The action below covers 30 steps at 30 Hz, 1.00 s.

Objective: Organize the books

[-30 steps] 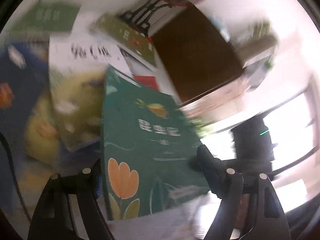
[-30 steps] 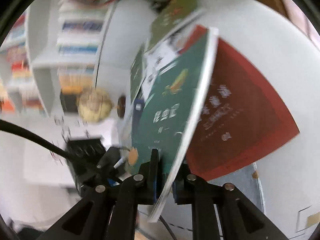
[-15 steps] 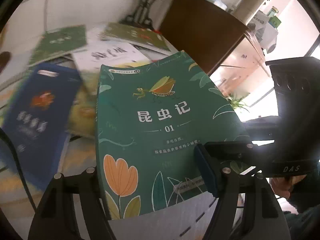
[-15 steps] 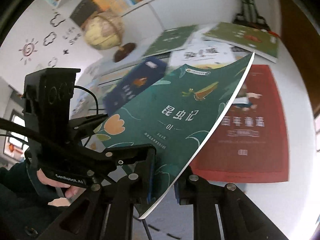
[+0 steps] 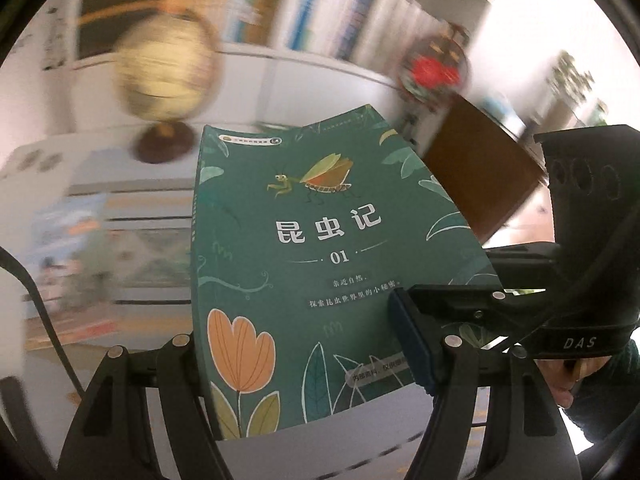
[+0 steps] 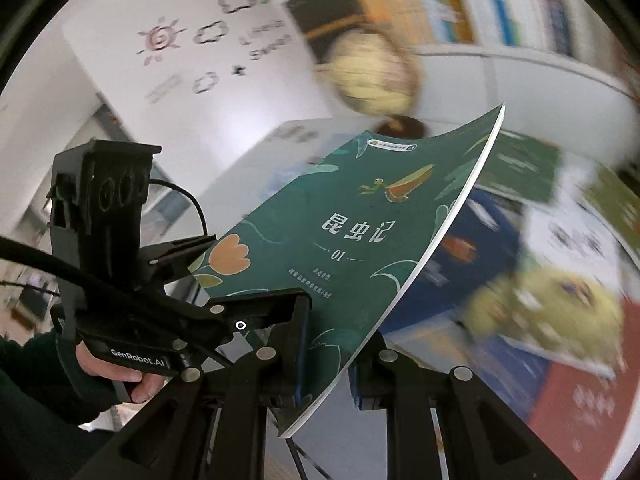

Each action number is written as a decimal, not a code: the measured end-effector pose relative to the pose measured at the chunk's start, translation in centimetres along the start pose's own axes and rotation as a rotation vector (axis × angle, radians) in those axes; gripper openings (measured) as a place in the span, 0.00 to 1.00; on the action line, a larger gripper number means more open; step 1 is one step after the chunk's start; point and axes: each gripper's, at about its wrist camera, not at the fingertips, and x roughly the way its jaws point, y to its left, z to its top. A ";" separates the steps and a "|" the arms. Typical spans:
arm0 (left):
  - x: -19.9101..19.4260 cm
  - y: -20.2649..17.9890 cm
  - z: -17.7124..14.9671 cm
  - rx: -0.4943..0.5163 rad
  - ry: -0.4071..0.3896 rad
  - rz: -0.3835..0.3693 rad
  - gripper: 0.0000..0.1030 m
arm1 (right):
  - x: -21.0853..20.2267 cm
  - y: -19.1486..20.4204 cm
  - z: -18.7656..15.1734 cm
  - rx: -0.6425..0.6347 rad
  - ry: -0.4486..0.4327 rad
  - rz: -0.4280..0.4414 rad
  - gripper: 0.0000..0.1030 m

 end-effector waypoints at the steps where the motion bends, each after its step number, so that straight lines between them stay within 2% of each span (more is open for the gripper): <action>1: -0.9 1.7 0.1 -0.014 -0.011 0.018 0.67 | 1.1 1.1 0.9 -0.021 0.003 0.013 0.15; 7: -4.8 11.0 0.4 -0.105 -0.078 0.083 0.67 | 8.5 7.8 6.0 -0.111 0.022 0.067 0.16; 14: -5.7 20.6 1.2 -0.143 -0.096 0.079 0.67 | 16.9 11.4 10.6 -0.092 0.059 0.121 0.16; 23: -1.1 29.1 1.2 -0.204 -0.037 0.029 0.67 | 26.3 10.2 13.9 -0.019 0.154 0.125 0.16; 30: 2.0 31.2 -0.6 -0.245 0.029 -0.037 0.67 | 30.7 6.8 13.8 0.117 0.218 0.134 0.17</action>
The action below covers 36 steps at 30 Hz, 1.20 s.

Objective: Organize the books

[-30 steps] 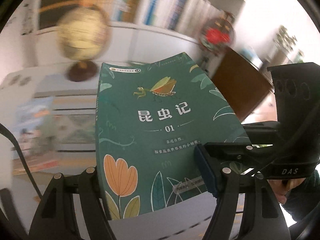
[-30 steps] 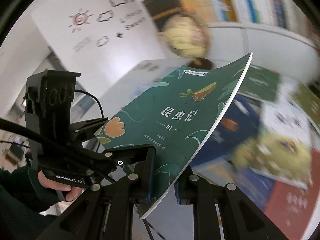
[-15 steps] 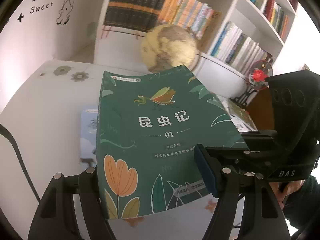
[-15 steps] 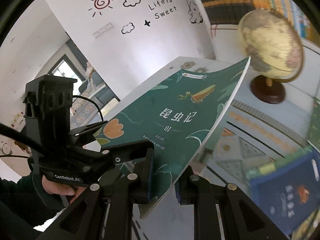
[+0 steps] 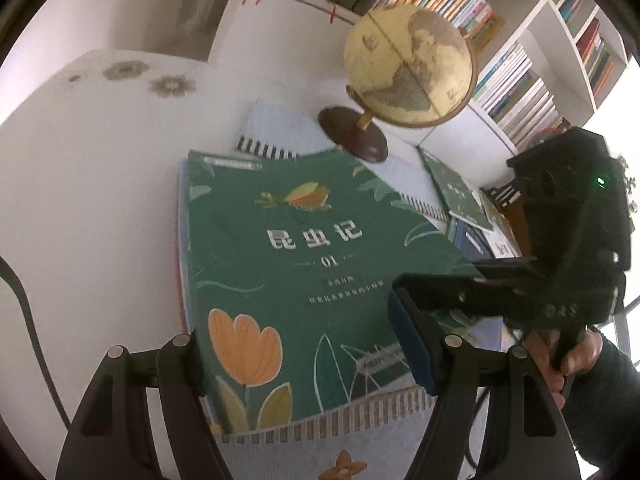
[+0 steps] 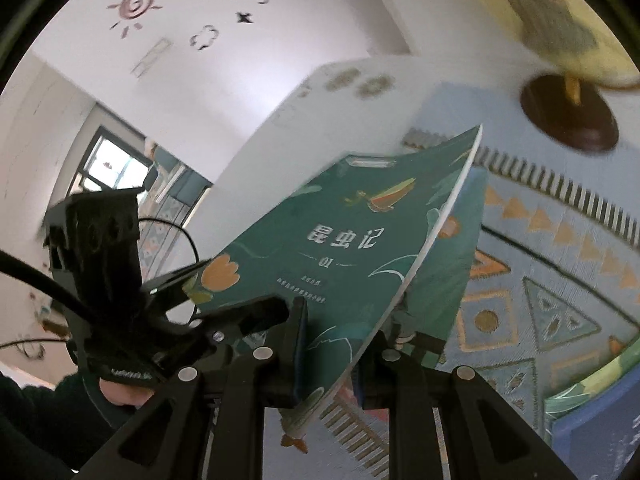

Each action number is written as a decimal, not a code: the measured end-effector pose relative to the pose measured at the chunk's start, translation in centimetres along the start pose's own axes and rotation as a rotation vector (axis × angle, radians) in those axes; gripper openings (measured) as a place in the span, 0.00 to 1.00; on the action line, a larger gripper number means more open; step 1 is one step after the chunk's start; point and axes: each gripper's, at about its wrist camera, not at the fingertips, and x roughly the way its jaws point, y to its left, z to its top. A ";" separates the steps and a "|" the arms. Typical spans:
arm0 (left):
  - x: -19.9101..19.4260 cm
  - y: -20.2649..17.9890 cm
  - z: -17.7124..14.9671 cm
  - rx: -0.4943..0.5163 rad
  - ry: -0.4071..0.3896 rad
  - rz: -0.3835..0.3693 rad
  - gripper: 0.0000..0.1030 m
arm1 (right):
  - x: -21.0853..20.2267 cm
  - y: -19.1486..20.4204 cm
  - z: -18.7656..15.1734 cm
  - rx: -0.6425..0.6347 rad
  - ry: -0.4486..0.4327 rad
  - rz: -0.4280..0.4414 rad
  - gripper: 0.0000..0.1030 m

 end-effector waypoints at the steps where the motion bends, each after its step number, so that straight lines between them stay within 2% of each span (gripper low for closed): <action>1: 0.3 0.1 -0.2 0.002 0.008 -0.005 0.67 | 0.2 -0.5 -0.1 0.015 0.006 -0.005 0.17; 6: 1.1 1.1 -1.5 -0.045 0.038 -0.008 0.67 | 1.4 -0.9 -0.8 0.039 0.034 -0.012 0.17; 12: 1.1 3.2 -2.6 -0.179 0.033 -0.027 0.67 | 3.7 -1.5 -1.3 0.073 0.078 -0.029 0.17; 17: 0.2 3.6 -2.7 -0.184 0.023 0.034 0.67 | 5.0 -2.2 -1.5 0.123 0.091 -0.031 0.20; 19: -0.3 3.8 -2.8 -0.178 0.013 0.085 0.68 | 5.4 -2.4 -1.6 0.145 0.108 -0.043 0.21; 22: -1.5 4.0 -3.1 -0.182 -0.013 0.150 0.68 | 5.3 -2.2 -1.7 0.164 0.116 -0.050 0.30; 25: -2.7 3.8 -3.7 -0.193 -0.019 0.187 0.68 | 5.0 -0.9 -2.0 0.129 0.147 -0.093 0.50; 28: -3.8 2.2 -4.0 -0.171 -0.023 0.189 0.68 | 4.5 -0.1 -3.1 0.083 0.174 -0.176 0.52; 31: -4.9 -0.7 -4.7 -0.109 -0.028 0.195 0.70 | 2.6 -0.1 -5.4 0.104 0.177 -0.206 0.52; 32: -5.1 -1.9 -5.1 -0.089 -0.026 0.199 0.73 | 1.5 0.0 -6.5 0.106 0.160 -0.216 0.52; 36: -5.5 -6.3 -6.6 -0.038 -0.017 0.167 0.74 | -3.3 0.6 -11.3 0.110 0.076 -0.278 0.52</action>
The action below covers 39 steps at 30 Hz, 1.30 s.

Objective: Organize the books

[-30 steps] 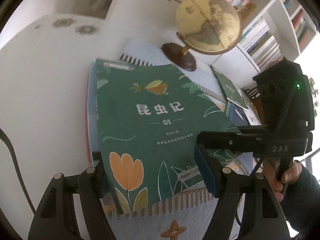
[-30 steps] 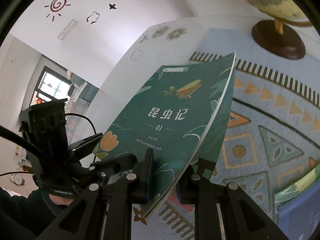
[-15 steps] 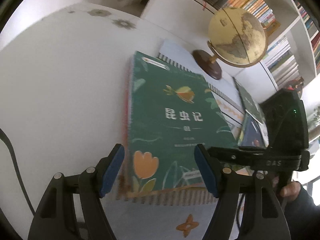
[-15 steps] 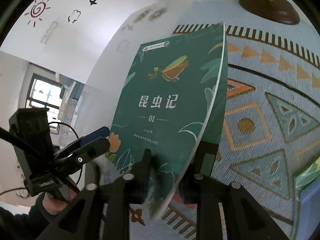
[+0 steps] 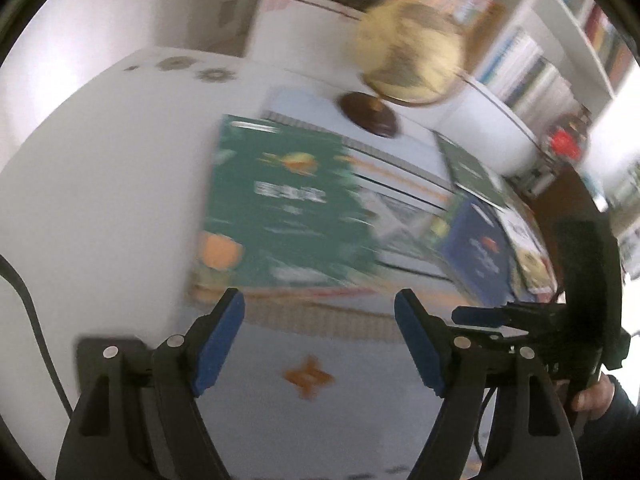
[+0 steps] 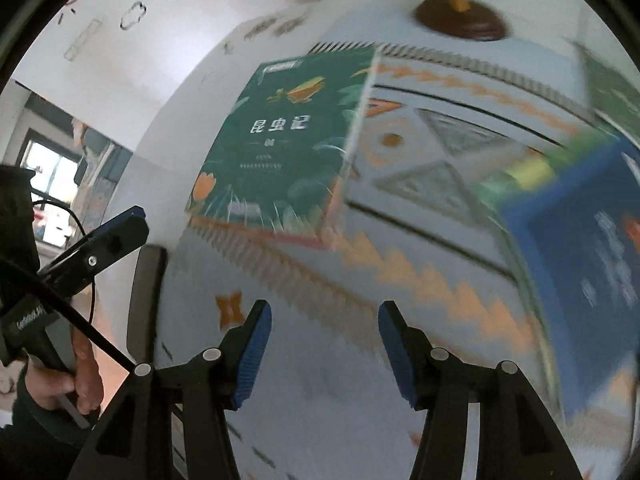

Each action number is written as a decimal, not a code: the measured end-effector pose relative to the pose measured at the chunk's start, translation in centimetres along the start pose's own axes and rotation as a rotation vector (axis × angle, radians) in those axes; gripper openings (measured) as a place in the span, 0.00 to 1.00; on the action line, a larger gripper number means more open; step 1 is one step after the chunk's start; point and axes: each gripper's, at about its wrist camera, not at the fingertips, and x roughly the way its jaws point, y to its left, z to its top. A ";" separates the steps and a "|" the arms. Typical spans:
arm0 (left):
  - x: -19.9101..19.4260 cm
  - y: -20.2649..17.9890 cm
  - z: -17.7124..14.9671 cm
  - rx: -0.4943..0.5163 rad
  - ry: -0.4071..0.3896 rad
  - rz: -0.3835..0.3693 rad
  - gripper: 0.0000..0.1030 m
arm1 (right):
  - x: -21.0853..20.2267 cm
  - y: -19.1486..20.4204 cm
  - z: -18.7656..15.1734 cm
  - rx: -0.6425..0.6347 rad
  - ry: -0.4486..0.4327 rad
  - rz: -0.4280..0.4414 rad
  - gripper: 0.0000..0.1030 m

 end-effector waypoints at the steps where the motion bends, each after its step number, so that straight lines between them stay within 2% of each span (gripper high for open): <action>1: -0.2 -1.6 -0.5 0.017 0.002 -0.011 0.74 | -1.2 -0.3 -1.3 0.008 -0.026 -0.011 0.52; 5: -0.4 -8.6 -2.4 0.110 0.018 -0.054 0.81 | -7.4 -1.5 -7.2 0.025 -0.159 -0.113 0.52; 10: -1.1 -18.5 -6.0 0.277 0.000 -0.087 0.81 | -15.1 -4.5 -14.1 0.087 -0.293 -0.215 0.53; 16: -2.2 -27.8 -9.4 0.352 -0.001 -0.200 0.82 | -23.2 -9.2 -22.5 0.251 -0.434 -0.254 0.54; 21: -2.8 -32.7 -11.0 0.404 -0.001 -0.229 0.82 | -27.3 -12.8 -27.1 0.380 -0.509 -0.259 0.57; 25: -1.8 -34.7 -10.9 0.454 0.008 -0.224 0.86 | -28.6 -15.8 -28.5 0.495 -0.553 -0.211 0.57; 30: 2.5 -34.9 -9.0 0.400 0.052 -0.257 0.86 | -27.7 -19.5 -28.8 0.592 -0.551 -0.194 0.57; 35: 8.1 -35.0 -5.6 0.301 0.134 -0.301 0.86 | -27.1 -23.6 -25.6 0.609 -0.502 -0.235 0.57; 37: 10.5 -35.1 -4.0 0.275 0.210 -0.330 0.86 | -26.6 -25.5 -23.1 0.605 -0.471 -0.262 0.57; 39: 12.9 -35.0 -2.4 0.242 0.237 -0.330 0.85 | -25.6 -28.2 -20.3 0.628 -0.404 -0.295 0.57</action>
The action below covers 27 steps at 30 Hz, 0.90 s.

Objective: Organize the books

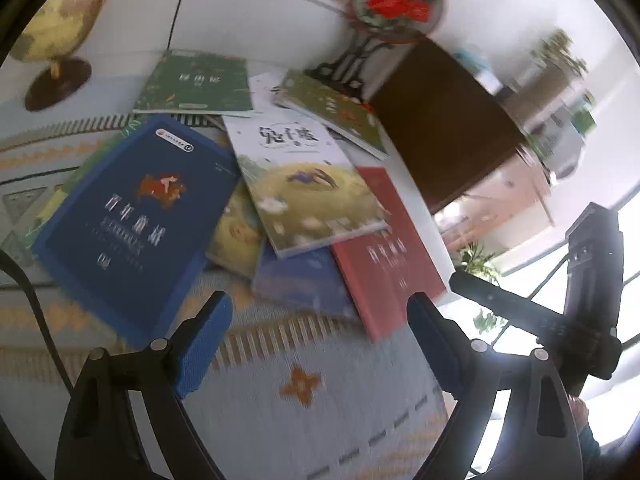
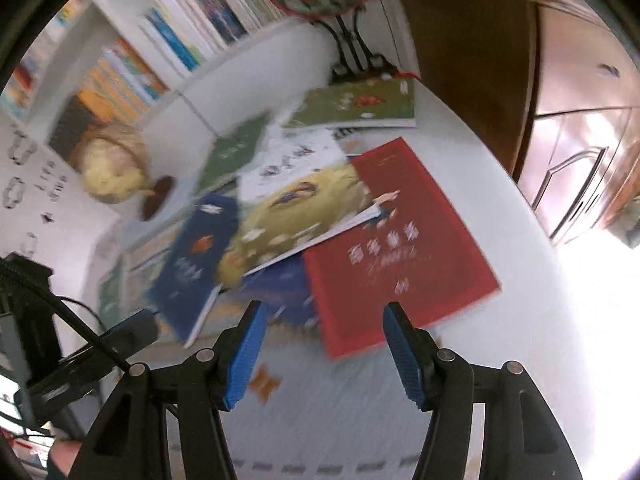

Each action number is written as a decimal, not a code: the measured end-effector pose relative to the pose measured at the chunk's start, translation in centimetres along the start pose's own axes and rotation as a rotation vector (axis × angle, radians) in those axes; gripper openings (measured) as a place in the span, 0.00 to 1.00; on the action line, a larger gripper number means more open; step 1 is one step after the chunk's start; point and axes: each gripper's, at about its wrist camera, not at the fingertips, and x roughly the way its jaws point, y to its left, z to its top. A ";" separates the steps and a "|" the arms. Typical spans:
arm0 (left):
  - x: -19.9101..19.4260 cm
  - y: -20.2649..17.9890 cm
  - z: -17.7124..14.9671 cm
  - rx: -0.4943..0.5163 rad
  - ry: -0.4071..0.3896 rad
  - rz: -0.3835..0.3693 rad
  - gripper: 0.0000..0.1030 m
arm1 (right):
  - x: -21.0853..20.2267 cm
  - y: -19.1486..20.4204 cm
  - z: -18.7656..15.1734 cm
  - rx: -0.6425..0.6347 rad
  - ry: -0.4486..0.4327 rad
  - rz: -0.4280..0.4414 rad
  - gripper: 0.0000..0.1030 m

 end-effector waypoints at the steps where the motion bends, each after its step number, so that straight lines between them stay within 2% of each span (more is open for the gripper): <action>1: 0.7 0.4 0.7 -0.005 0.002 -0.001 0.85 | 0.8 -0.1 0.9 0.006 0.010 -0.006 0.57; 6: 4.4 2.0 4.3 -0.037 0.037 -0.020 0.84 | 3.6 0.2 4.3 -0.057 -0.031 -0.013 0.57; 7: 4.9 2.1 4.6 -0.044 0.036 -0.024 0.84 | 4.3 0.3 5.0 -0.078 -0.037 -0.018 0.52; 8: 5.4 2.3 4.9 -0.047 0.033 -0.020 0.84 | 4.9 0.2 5.6 -0.087 -0.032 -0.016 0.44; 9: 5.9 2.4 5.0 -0.047 0.032 -0.012 0.82 | 6.0 0.0 6.4 -0.094 -0.009 -0.012 0.42; 15: 8.6 2.8 5.1 -0.095 0.056 0.033 0.81 | 10.2 -1.1 9.5 -0.124 0.037 -0.012 0.41; 22: 10.7 2.6 4.9 -0.118 0.070 0.038 0.81 | 12.9 -2.0 10.7 -0.163 0.066 -0.004 0.41; 25: 11.1 2.4 5.1 -0.126 0.060 0.035 0.81 | 13.7 -2.0 10.7 -0.175 0.096 0.029 0.35; 27: 11.5 2.1 5.2 -0.118 0.070 0.024 0.81 | 14.0 -1.8 10.5 -0.181 0.101 0.043 0.34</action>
